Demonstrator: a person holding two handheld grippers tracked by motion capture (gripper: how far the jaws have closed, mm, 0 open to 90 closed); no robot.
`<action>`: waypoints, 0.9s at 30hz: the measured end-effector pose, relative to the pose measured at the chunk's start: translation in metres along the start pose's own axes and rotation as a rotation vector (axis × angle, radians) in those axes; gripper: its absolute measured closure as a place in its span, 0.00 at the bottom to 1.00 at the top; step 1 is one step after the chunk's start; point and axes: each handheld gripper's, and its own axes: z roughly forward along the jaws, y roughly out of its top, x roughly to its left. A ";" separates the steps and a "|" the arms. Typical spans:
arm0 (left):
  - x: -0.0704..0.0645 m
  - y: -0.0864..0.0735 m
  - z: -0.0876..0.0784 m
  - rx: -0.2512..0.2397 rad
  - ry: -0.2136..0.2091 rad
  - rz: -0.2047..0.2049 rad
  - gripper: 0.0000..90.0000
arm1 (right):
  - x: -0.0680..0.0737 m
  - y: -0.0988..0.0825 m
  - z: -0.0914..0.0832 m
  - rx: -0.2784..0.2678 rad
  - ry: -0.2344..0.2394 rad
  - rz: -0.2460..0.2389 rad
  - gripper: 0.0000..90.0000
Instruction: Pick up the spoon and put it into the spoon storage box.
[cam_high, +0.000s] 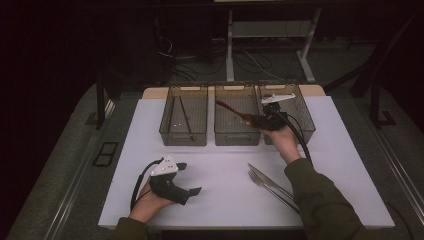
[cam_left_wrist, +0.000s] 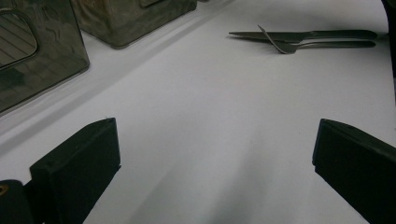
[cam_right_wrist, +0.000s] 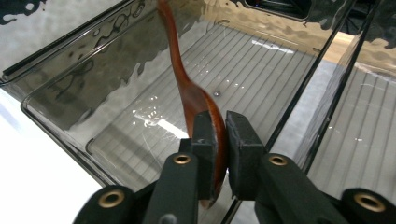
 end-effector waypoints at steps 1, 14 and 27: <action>0.000 0.000 0.000 0.000 0.000 0.000 0.00 | 0.000 0.000 0.000 -0.002 0.001 0.001 0.84; 0.000 0.000 0.000 0.001 0.000 -0.002 0.00 | -0.003 0.002 -0.013 -0.034 0.080 0.031 0.59; 0.000 0.000 0.000 0.002 -0.001 -0.005 0.00 | -0.006 -0.007 -0.046 -0.058 0.176 -0.041 0.44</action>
